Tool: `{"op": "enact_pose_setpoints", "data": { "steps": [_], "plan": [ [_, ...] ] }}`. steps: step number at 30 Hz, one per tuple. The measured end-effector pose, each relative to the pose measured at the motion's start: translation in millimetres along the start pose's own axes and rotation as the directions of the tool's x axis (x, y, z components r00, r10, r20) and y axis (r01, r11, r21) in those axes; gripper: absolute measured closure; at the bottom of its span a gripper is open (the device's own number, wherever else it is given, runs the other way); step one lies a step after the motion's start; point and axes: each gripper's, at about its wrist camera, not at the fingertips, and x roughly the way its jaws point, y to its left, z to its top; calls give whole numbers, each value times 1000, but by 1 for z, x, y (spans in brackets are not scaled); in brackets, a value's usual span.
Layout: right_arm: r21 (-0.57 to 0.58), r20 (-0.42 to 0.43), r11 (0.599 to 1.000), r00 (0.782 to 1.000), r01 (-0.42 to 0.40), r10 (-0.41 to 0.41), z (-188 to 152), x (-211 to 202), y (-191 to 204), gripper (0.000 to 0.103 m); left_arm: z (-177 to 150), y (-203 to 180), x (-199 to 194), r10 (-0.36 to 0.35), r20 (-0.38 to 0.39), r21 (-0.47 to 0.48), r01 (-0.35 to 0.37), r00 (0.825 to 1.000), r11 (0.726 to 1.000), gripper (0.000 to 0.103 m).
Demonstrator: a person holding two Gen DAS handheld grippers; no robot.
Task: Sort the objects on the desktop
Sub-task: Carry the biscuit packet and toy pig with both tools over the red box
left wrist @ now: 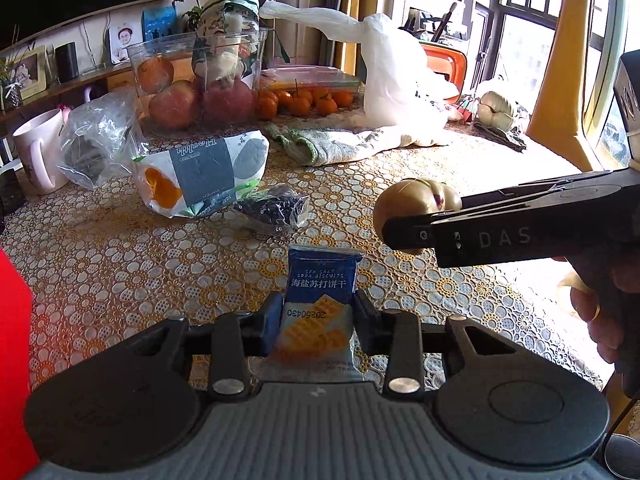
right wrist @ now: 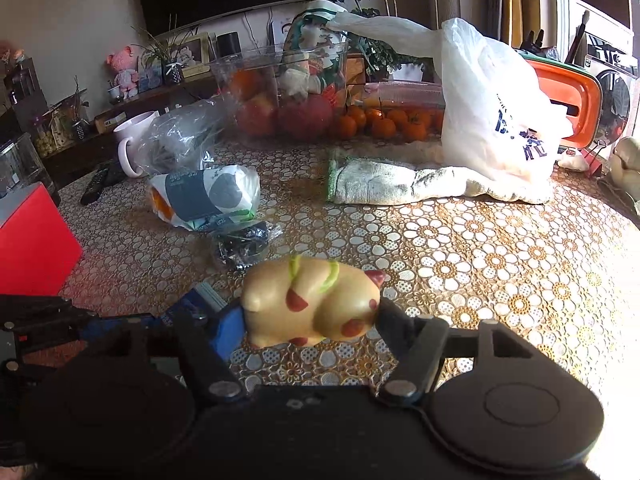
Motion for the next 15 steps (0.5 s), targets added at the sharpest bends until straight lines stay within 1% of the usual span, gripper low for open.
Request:
{"op": "enact_pose_setpoints", "data": {
  "steps": [8,15],
  "plan": [
    [-15,12,999,1000,-28,29,-4,-40,12,35,-5,-6,-46,20,19,-16,-20,1000,1000,67],
    [-78,22,995,998,-60,62,-4,-78,33,35,-13,-10,-92,54,43,-44,-52,998,998,67]
  ]
}}
